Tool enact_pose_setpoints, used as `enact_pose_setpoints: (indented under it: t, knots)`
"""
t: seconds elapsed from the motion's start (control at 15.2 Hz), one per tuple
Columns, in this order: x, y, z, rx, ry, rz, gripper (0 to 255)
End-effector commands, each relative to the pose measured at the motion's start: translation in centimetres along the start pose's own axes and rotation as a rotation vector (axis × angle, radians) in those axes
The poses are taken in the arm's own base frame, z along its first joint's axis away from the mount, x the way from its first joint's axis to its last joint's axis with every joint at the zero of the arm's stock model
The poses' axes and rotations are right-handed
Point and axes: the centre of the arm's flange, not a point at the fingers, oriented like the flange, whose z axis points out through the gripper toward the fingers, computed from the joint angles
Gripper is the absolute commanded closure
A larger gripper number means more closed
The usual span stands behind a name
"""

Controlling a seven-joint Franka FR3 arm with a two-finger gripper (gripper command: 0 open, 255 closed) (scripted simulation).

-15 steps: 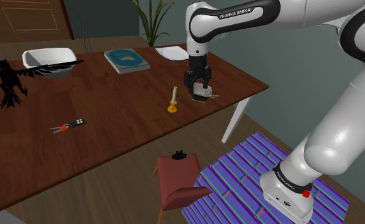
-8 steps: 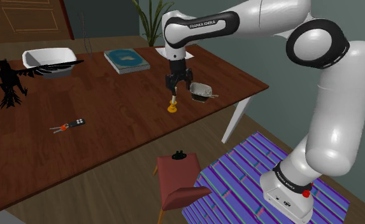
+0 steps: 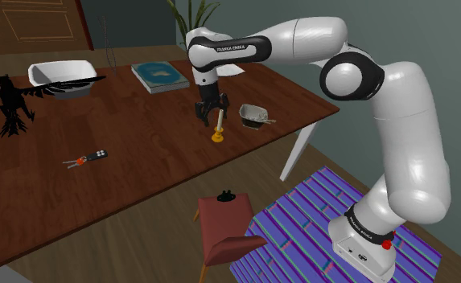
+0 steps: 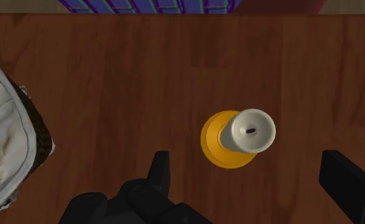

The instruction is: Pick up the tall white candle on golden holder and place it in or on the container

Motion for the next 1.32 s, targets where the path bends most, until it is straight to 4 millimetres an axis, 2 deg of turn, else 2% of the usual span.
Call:
enact_pose_setpoints:
  t: [0.0,0.2,0.73,0.79,1.25]
  knots:
    - [0.1,-0.1,1.1,0.0,0.0,0.0,0]
    - [0.1,-0.1,3.0,0.0,0.0,0.0,0]
    - [0.1,-0.1,3.0,0.0,0.0,0.0,0]
    - [0.1,-0.1,3.0,0.0,0.0,0.0,255]
    - [0.1,-0.1,3.0,0.0,0.0,0.0,255]
